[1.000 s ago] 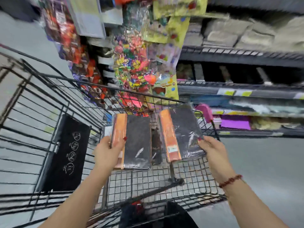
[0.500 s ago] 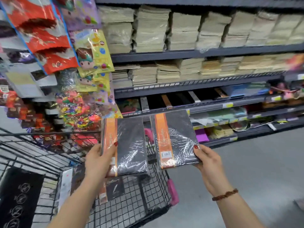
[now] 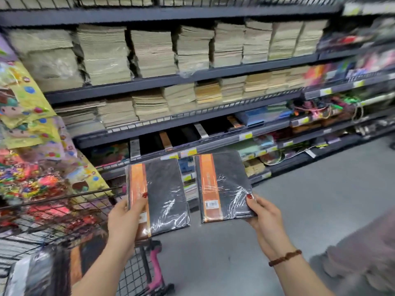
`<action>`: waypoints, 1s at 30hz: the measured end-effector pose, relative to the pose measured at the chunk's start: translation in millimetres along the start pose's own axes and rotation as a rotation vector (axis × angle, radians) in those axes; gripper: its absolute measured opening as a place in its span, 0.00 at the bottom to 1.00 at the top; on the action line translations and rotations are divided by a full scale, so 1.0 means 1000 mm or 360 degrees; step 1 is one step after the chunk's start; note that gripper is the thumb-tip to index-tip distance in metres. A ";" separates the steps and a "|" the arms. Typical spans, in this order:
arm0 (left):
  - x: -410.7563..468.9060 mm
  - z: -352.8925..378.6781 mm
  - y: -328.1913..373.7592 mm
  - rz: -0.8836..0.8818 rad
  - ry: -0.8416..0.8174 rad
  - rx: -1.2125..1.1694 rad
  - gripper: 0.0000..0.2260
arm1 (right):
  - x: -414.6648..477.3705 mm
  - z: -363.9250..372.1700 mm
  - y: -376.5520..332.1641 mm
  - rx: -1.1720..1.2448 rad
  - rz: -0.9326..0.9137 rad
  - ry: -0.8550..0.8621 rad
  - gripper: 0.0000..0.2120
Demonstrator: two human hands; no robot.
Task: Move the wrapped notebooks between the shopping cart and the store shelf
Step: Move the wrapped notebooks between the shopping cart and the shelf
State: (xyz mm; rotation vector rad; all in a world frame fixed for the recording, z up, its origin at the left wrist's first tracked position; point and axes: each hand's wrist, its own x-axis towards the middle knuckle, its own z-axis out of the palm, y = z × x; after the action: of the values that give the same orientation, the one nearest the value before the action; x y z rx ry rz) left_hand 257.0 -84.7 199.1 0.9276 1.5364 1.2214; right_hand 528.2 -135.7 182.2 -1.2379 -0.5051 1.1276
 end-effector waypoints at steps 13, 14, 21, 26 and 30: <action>0.114 0.082 0.003 -0.0027 0.0012 -0.0040 0.02 | 0.124 0.012 -0.024 -0.0005 0.0015 0.0039 0.06; 0.123 0.087 0.004 -0.0028 0.0014 -0.0038 0.02 | 0.135 0.016 -0.026 -0.0020 0.0028 0.0039 0.06; 0.172 0.114 0.005 -0.0084 0.0040 0.0036 0.05 | 0.198 0.029 -0.030 -0.0090 0.0085 0.0053 0.06; 0.197 0.129 -0.001 -0.0145 0.0104 0.0061 0.06 | 0.241 0.034 -0.029 -0.0157 0.0147 -0.0041 0.07; 0.212 0.146 -0.006 -0.0182 0.0245 0.0013 0.06 | 0.284 0.039 -0.024 -0.0234 0.0270 -0.0157 0.07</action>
State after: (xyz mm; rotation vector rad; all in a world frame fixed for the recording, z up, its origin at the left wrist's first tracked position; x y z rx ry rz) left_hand 337.7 152.1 139.4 0.7548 1.6928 1.2281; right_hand 622.6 133.5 144.1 -1.3774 -0.5739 1.3182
